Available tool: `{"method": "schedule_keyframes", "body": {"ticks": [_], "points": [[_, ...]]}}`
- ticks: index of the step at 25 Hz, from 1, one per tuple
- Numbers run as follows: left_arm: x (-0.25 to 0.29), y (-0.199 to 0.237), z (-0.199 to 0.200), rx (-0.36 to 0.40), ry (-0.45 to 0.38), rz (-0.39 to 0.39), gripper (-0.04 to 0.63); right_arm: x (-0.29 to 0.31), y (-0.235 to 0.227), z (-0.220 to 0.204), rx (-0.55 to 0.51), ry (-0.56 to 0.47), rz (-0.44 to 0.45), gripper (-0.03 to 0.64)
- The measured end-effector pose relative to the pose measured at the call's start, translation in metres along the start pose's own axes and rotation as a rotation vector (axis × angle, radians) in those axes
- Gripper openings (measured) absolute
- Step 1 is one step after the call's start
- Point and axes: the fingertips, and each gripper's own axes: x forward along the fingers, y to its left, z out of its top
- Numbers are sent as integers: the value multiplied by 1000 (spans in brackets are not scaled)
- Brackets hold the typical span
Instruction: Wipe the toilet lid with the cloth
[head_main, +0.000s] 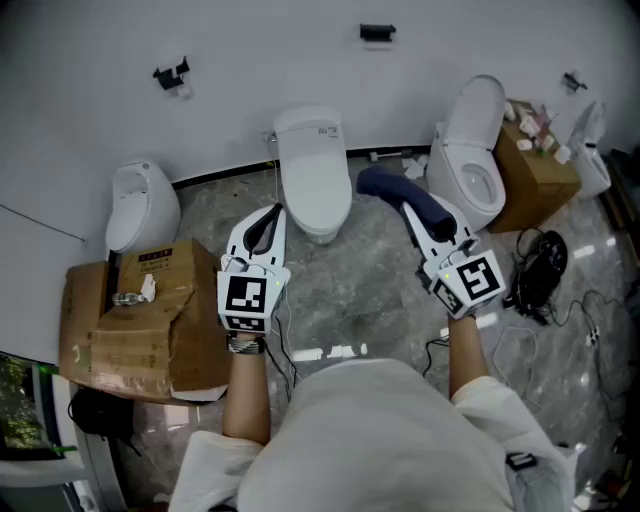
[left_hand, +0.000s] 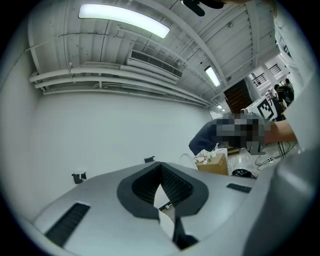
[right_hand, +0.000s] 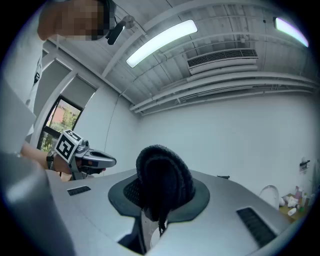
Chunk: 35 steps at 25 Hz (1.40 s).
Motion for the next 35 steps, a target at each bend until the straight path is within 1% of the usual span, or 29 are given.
{"method": "schedule_keyframes", "body": {"ticks": [8, 20, 26, 30, 35], "points": [[-4, 1, -5, -13, 16, 9, 1, 2, 10, 2, -2, -2, 16, 80], [-12, 7, -13, -19, 26, -1, 2, 6, 25, -8, 12, 22, 26, 81], [-17, 22, -19, -23, 27, -1, 2, 14, 30, -12, 22, 28, 1, 81], [-19, 37, -24, -28, 25, -2, 2, 21, 38, -14, 11, 39, -17, 81], [-23, 48, -33, -23, 18, -35, 2, 26, 52, -13, 14, 41, -42, 81]]}}
